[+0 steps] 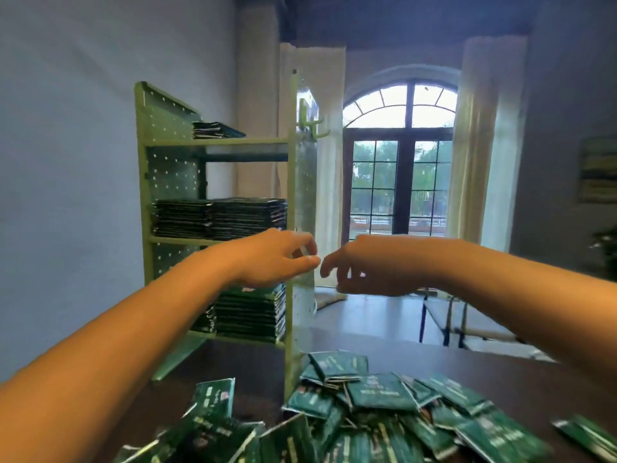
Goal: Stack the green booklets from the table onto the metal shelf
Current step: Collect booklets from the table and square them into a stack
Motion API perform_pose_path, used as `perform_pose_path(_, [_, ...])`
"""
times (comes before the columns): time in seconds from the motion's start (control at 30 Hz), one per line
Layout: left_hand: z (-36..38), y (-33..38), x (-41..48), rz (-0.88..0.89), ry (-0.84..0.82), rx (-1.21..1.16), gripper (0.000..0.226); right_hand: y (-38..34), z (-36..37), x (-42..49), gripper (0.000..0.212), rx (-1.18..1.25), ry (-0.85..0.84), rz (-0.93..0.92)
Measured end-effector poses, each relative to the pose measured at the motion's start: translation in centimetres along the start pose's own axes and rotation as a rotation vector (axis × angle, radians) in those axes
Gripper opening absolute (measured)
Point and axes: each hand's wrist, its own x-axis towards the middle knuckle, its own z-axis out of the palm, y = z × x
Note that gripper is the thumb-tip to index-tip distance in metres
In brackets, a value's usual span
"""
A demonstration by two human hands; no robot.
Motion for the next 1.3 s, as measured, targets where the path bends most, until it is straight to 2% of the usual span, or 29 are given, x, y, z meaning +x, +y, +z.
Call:
perform_pose_path(0.17, [5.7,4.1,-0.3,0.024,-0.215,-0.019,0.034,1.3,5.3,-6.7,0.04,-0.02,-0.151,0.053])
perform_pose_path(0.37, [12.5,8.2,0.2,0.071,-0.422,0.011,0.038,3.7,12.0,-13.3,0.045,0.04,-0.248,0.149])
perform_pose_path(0.5, [16.5,11.0,1.2,0.104,-0.464,-0.016,0.041,6.6,17.2,-16.8,0.047,0.109,-0.363,0.269])
perform_pose_path(0.67, [22.1,13.3,2.3,0.115,-0.544,-0.122,0.044,9.5,22.8,-20.2,0.044,0.219,-0.419,0.435])
perform_pose_path(0.8, [26.7,14.7,3.7,0.07,-0.499,-0.188,0.052,11.1,26.2,-22.6,0.04,0.236,-0.38,0.55])
perform_pose_path(0.97, [31.2,16.5,5.7,0.022,-0.359,-0.269,0.068,12.5,28.5,-24.7,0.052,0.323,-0.392,0.666])
perform_pose_path(1.07, [32.6,17.3,6.6,-0.003,-0.289,-0.274,0.071,13.1,29.3,-24.6,0.057,0.398,-0.362,0.669])
perform_pose_path(1.13, [33.4,18.1,7.5,-0.011,-0.257,-0.238,0.064,13.5,29.8,-24.5,0.059,0.485,-0.326,0.664])
perform_pose_path(1.23, [34.0,18.9,7.9,-0.006,-0.175,-0.169,0.039,13.7,30.3,-24.3,0.055,0.615,-0.266,0.678])
perform_pose_path(1.3, [34.3,18.8,8.0,-0.012,-0.112,-0.215,0.026,13.6,31.0,-24.1,0.049,0.665,-0.176,0.692])
